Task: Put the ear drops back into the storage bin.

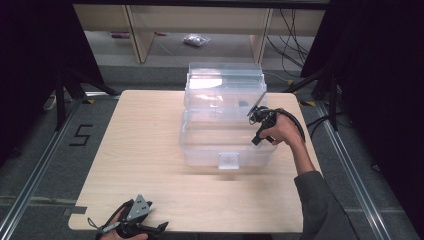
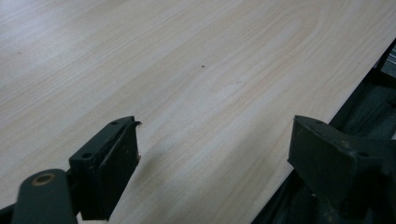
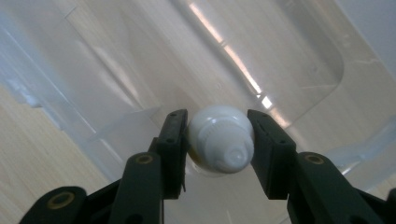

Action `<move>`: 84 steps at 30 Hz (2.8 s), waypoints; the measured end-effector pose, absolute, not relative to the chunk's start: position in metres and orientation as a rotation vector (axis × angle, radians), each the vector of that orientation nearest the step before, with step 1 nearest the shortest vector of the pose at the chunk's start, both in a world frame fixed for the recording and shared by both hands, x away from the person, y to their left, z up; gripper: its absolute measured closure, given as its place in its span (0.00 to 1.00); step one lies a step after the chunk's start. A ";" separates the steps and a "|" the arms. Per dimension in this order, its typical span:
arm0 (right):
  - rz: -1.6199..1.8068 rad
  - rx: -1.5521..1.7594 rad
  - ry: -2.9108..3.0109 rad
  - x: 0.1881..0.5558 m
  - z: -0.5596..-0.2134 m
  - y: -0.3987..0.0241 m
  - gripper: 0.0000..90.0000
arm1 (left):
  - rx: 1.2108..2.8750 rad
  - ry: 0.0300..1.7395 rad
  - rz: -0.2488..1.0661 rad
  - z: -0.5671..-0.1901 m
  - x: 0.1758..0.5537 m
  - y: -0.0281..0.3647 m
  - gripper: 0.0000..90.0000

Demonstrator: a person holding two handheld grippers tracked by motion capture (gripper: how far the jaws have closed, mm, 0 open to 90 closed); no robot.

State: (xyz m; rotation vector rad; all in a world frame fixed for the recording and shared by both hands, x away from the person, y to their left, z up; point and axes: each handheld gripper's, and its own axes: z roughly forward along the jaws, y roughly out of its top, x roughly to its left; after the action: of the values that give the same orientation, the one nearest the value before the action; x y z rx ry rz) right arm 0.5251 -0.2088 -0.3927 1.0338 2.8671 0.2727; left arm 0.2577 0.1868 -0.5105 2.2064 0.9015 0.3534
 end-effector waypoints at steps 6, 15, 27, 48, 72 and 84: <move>0.250 1.078 2.863 0.527 -0.402 -0.211 0.67 | 2.200 0.913 0.347 -0.511 0.257 0.186 0.17; 0.216 1.128 2.861 0.528 -0.412 -0.208 0.67 | 2.195 0.915 0.347 -0.511 0.257 0.186 0.17; 0.191 1.122 2.865 0.531 -0.420 -0.204 0.67 | 2.209 0.895 0.352 -0.510 0.257 0.187 0.17; 0.138 1.179 2.867 0.531 -0.431 -0.206 0.66 | 2.192 0.917 0.343 -0.511 0.257 0.186 0.17; 0.489 1.155 2.731 0.500 -0.381 -0.221 0.35 | 2.208 0.904 0.363 -0.509 0.258 0.188 0.17; 0.560 1.145 2.680 0.482 -0.370 -0.222 0.27 | 2.205 0.908 0.360 -0.510 0.257 0.187 0.17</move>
State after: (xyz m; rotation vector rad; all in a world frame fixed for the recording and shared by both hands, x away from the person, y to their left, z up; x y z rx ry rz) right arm 0.4824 -0.2222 -0.3702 1.1446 2.6800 0.5600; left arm 0.2571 0.1870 -0.5096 2.2050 0.9081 0.3604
